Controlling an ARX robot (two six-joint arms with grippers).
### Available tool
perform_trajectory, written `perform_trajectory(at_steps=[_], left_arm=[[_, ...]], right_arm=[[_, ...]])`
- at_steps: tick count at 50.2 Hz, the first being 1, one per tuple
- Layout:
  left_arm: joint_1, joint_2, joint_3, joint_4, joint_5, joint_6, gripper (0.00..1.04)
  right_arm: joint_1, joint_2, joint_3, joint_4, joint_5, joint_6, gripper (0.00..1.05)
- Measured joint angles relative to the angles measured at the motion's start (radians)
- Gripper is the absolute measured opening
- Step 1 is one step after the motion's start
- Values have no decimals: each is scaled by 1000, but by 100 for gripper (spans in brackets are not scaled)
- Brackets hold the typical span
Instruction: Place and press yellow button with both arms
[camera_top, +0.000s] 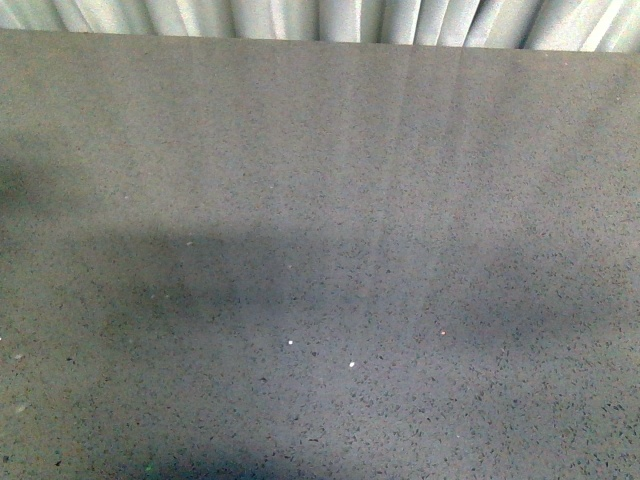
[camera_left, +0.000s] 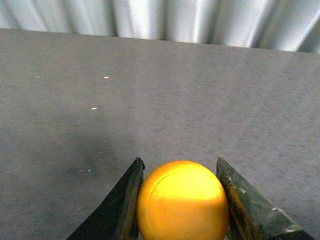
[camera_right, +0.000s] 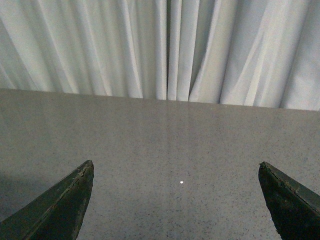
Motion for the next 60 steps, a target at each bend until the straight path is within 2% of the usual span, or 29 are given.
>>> perform_trajectory(at_steps=[6,12,37,39,60], left_arm=[[-203,165,16,90,-56,-31,35],[-306,317,37,161,-88,-54,35],[-388,591,82,306,-141,-80,35],[-389,594,82,311,-142,-84,37],[-410,556,13,331,-145,-106,96]], right_arm=[[0,0,0,0,0,0,96],[0,0,0,0,0,0,96],[0,0,0,0,0,0,96],[0,0,0,0,0,0,96],[0,0,0,0,0,0,96]])
